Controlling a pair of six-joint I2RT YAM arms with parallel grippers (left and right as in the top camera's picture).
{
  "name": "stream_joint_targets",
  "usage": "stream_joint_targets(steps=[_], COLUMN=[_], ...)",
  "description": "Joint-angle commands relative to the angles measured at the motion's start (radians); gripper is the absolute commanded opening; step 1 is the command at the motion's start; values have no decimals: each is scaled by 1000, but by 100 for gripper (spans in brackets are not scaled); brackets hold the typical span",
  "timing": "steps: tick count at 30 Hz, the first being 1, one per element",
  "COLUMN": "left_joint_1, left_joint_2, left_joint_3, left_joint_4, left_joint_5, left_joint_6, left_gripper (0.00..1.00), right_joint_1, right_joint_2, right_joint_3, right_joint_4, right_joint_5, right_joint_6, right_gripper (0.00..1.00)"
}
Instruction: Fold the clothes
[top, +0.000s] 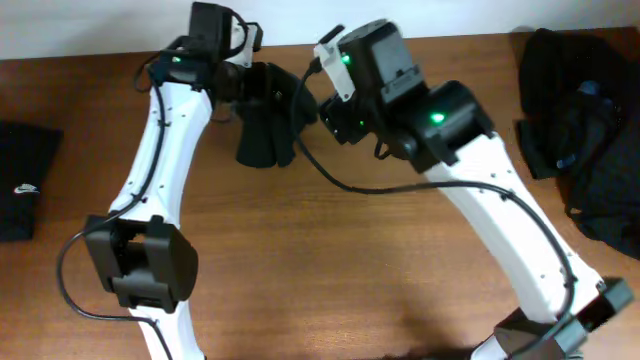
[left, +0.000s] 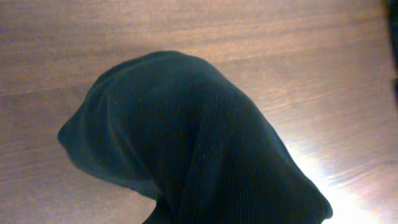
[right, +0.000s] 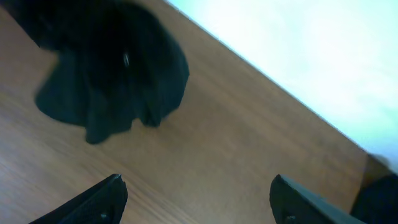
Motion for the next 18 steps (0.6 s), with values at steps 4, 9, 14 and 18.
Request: stream_joint_targets(steps=[4, 9, 14, 18], left_joint_1=[5, 4, 4, 4], left_joint_2=[-8, -8, -8, -8], left_joint_3=[157, 229, 264, 268], left_joint_4=[-117, -197, -229, -234], left_joint_5=[84, 98, 111, 113], left_joint_6=[-35, -34, -34, -34], left_gripper=[0, 0, 0, 0], right_joint_1=[-2, -10, -8, -8], right_joint_2=[19, 29, 37, 37], right_joint_3=[-51, -51, -100, -163], right_joint_4=[88, 89, 111, 158], right_joint_5=[27, -39, -143, -165], right_joint_6=[10, -29, -133, -153], right_gripper=[88, 73, 81, 86])
